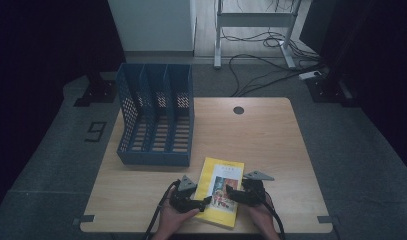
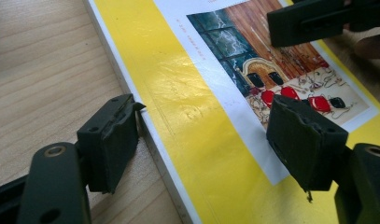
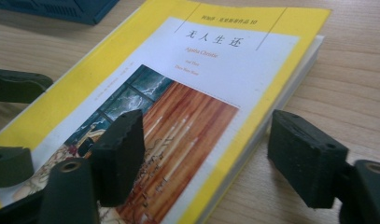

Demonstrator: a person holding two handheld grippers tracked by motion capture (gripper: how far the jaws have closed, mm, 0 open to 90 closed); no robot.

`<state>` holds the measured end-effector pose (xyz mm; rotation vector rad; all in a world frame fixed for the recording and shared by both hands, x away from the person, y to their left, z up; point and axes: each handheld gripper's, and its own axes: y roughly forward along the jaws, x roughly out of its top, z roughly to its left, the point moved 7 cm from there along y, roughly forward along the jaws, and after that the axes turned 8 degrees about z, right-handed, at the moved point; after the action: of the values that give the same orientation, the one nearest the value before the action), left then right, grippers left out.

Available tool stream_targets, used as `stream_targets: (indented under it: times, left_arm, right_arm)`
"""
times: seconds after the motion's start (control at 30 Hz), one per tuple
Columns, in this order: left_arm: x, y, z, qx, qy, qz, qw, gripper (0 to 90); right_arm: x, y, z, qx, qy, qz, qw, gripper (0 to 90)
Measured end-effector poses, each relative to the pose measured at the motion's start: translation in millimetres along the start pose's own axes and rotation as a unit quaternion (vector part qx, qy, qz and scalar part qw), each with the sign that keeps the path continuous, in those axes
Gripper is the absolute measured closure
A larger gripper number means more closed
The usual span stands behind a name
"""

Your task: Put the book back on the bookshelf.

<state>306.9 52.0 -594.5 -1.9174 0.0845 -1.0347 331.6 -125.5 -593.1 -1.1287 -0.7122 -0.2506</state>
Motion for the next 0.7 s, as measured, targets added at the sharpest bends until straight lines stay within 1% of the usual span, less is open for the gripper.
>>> stream_targets:
  times: [0.03, 0.07, 0.1, 0.13, 0.27, 0.3, 0.33, 0.37, 0.43, 0.47, 0.5, 0.53, 0.57, 0.6, 0.7]
  left_arm:
    - [0.0, 0.0, 0.0, 0.0, 0.0, 0.0, 1.0, 24.7]
    - [0.0, 0.0, 0.0, 0.0, 0.0, 0.0, 1.0, 24.7]
    - [0.0, 0.0, 0.0, 0.0, 0.0, 0.0, 1.0, 24.7]
    - [0.0, 0.0, 0.0, 0.0, 0.0, 0.0, 1.0, 24.7]
    - [0.0, 0.0, 0.0, 0.0, 0.0, 0.0, 1.0, 24.7]
    - [0.0, 0.0, 0.0, 0.0, 0.0, 0.0, 1.0, 24.7]
    - [0.0, 0.0, 0.0, 0.0, 0.0, 0.0, 1.0, 24.7]
    - [0.1, 0.0, 0.1, 0.0, 0.0, 0.0, 1.0, 24.7]
    - [0.1, 0.0, 0.1, 0.0, 0.0, 0.0, 1.0, 24.7]
    - [0.1, 0.0, 0.2, 0.0, 0.0, 0.0, 1.0, 24.7]
    - [0.1, 0.0, 0.2, 0.0, 0.0, 0.0, 1.0, 24.7]
    - [0.1, 0.0, 0.2, 0.0, 0.0, 0.0, 1.0, 24.6]
    - [0.1, 0.0, 0.2, 0.0, 0.0, 0.0, 1.0, 24.6]
    - [0.1, 0.0, 0.2, -0.001, 0.0, 0.0, 1.0, 24.6]
    - [0.1, 0.0, 0.3, -0.001, 0.0, 0.0, 1.0, 24.6]
  right_arm:
    - [0.0, 0.0, 0.0, 0.0, 0.0, 0.0, 1.0, 24.5]
    - [0.3, 0.5, 2.1, -0.008, 0.002, 0.001, 1.0, 24.2]
    - [0.3, 0.5, 2.1, -0.008, 0.002, 0.001, 1.0, 24.2]
    - [0.6, -0.6, 3.1, -0.012, 0.0, -0.003, 0.9999, 25.7]
    - [2.0, -2.9, 3.7, -0.013, 0.0, -0.009, 0.9999, 27.2]
    - [3.6, -5.5, 4.3, -0.014, -0.003, -0.015, 0.9998, 29.0]
    - [3.6, -5.5, 4.3, -0.014, -0.003, -0.015, 0.9998, 29.0]
    - [6.1, -9.4, 5.4, -0.018, -0.008, -0.025, 0.9995, 30.8]
    - [7.5, -11.7, 5.9, -0.015, -0.01, -0.031, 0.9994, 31.7]
    - [10.2, -16.7, 7.5, -0.006, -0.012, -0.043, 0.999, 34.4]
    - [10.2, -16.7, 7.5, -0.006, -0.012, -0.043, 0.999, 34.4]
    - [13.2, -21.9, 10.1, 0.012, -0.007, -0.057, 0.9983, 38.1]
    - [13.2, -21.9, 10.1, 0.012, -0.007, -0.057, 0.9983, 38.1]
    - [14.4, -24.5, 13.1, 0.023, -0.009, -0.061, 0.9978, 40.8]
    - [13.5, -23.9, 20.8, 0.023, -0.03, -0.058, 0.9976, 41.7]
